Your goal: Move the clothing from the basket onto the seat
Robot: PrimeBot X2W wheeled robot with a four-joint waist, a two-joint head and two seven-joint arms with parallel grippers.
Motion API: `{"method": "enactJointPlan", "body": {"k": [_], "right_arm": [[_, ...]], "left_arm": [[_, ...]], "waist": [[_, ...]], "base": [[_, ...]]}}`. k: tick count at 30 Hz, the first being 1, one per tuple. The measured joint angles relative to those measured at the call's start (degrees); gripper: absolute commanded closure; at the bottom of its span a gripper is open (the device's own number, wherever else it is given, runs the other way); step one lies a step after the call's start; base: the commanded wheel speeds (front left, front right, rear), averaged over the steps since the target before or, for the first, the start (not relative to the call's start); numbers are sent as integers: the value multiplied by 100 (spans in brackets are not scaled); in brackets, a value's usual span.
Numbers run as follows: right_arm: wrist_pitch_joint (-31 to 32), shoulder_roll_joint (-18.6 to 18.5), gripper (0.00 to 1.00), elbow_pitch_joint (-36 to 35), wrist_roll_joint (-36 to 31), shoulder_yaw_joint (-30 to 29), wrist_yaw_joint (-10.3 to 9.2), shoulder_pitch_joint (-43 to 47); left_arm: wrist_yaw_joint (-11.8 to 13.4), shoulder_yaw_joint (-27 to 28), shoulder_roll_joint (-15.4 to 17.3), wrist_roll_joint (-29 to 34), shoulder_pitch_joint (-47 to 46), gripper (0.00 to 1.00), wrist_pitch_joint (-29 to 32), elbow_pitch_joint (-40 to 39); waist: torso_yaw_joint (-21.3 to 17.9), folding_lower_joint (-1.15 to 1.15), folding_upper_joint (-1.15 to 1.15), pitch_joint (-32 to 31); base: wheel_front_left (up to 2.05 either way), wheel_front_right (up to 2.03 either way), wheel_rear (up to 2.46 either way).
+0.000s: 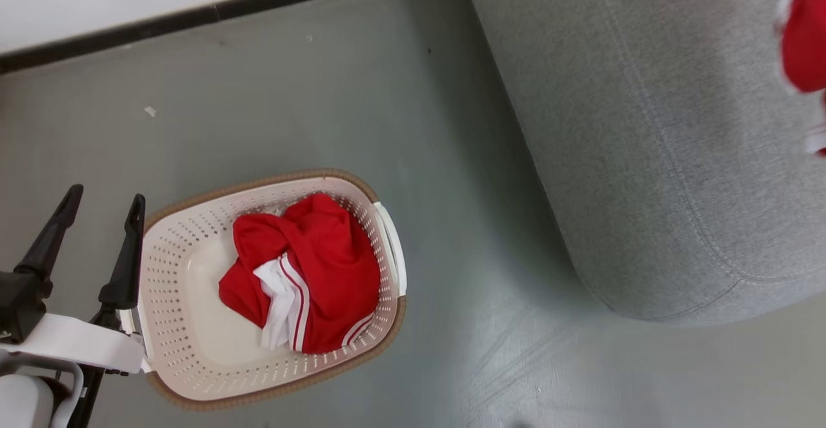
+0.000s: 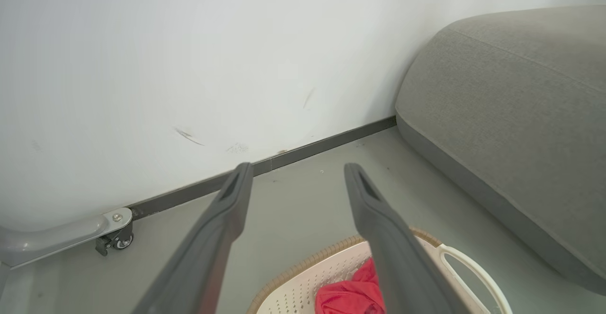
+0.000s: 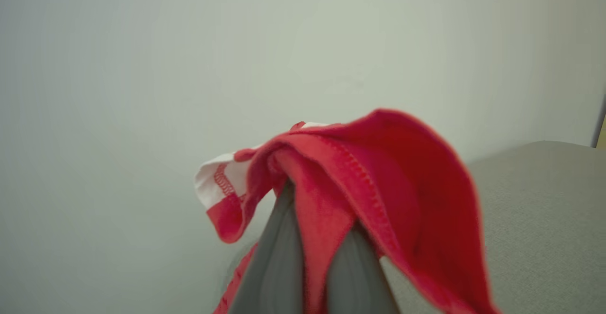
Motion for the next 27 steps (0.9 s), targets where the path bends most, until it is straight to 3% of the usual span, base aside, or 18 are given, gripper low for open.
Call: {"method": "enactJointPlan", "body": {"k": [11,27], "right_arm": [[176,-506,100,537,-45,-430,0,-671],[1060,52,100,2242,30,-1150,0,-831]], "left_arm": [[0,81,189,7,-2,0,172,-312],[48,222,475,100,-79,0,346,-648]], "waist": [[48,0,0,500],[56,0,0,1171]], "base": [[0,0,0],[0,0,0]]}}
